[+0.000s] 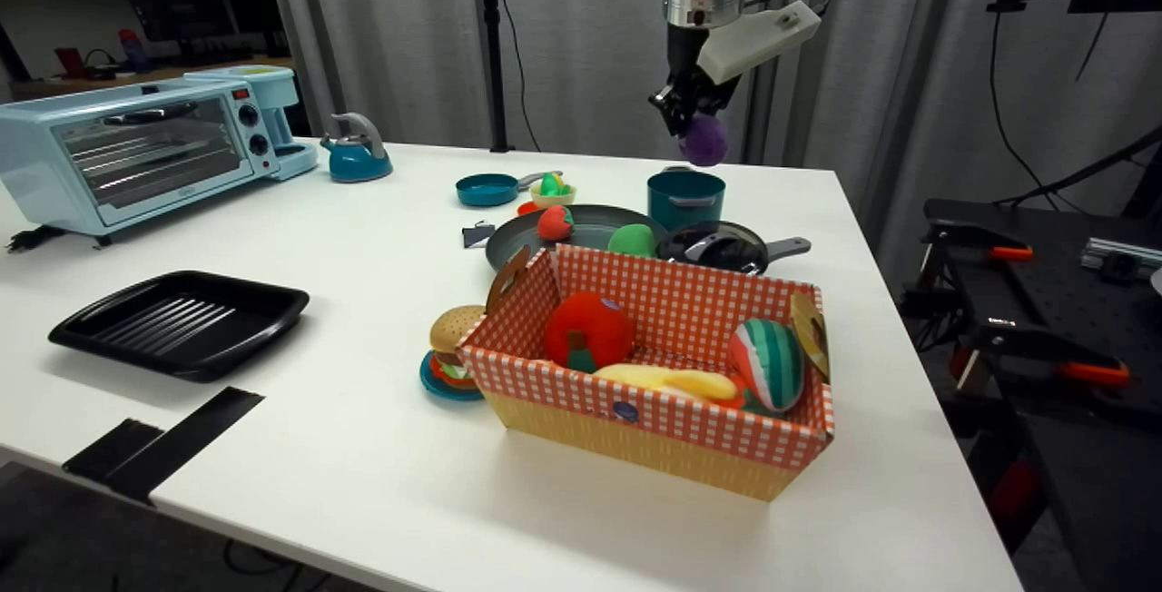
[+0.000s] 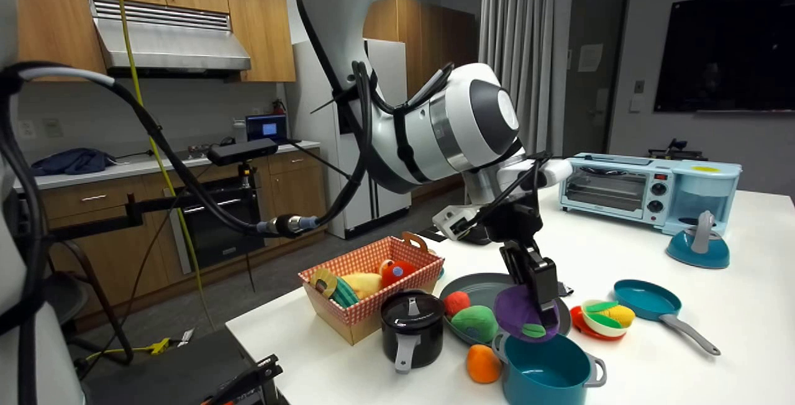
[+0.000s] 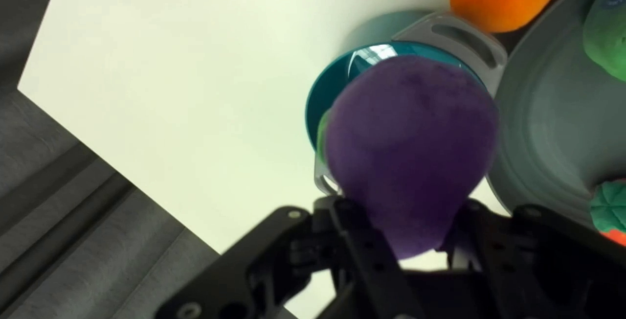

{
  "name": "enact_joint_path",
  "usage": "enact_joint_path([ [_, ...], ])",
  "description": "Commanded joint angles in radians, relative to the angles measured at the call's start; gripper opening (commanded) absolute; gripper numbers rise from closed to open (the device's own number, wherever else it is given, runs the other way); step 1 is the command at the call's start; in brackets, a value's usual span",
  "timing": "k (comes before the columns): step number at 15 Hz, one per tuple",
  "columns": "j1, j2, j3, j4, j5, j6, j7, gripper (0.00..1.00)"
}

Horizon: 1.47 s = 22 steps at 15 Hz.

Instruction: Take the apple and the pear plush toys from the plate, put them in the box, and put the purple plush toy in the blue pot

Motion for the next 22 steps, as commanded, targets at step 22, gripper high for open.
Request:
enact_joint_path([
  [22,0.015,0.112,0.066,0.114,0.228,0.007,-0.417,1.00],
])
